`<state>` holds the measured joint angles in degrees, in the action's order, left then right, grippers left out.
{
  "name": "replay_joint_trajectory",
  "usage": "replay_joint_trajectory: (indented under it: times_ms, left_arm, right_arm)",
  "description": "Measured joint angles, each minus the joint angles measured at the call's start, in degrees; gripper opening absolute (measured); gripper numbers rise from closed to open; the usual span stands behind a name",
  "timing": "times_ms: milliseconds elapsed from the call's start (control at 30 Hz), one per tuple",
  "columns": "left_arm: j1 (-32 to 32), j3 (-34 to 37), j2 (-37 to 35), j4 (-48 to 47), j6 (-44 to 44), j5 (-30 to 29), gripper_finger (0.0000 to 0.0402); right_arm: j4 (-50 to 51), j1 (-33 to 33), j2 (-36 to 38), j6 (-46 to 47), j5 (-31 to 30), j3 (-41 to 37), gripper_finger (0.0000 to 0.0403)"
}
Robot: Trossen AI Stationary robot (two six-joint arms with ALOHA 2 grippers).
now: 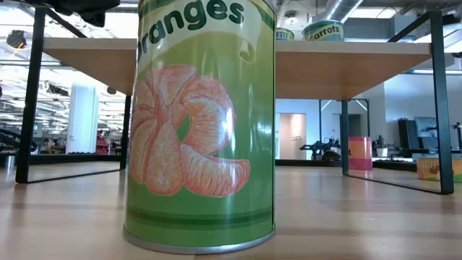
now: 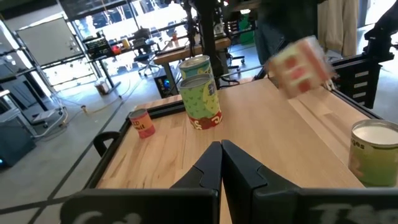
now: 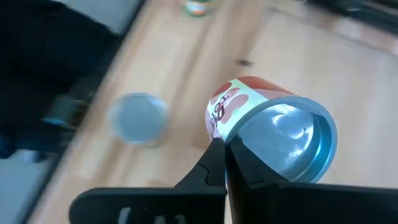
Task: Pick and place cans onto a shelf
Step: Put the canned diced tomatoes on the shelf
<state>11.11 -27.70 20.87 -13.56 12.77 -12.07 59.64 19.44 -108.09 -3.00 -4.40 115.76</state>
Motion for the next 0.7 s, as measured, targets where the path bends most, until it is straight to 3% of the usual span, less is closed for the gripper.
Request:
replay_joint_trajectory:
  times_ms: [200,700]
  left_arm:
    - [0.0,0.0,0.0,0.0,0.1,0.0,0.0]
    - [0.0,0.0,0.0,0.0,0.1,0.0,0.0]
  right_arm:
    - [-0.1,-5.8,0.0,-6.3,0.4,0.0,0.0008]
    - [4.3,-10.9,-0.1,-13.8,1.4,5.8,0.0003]
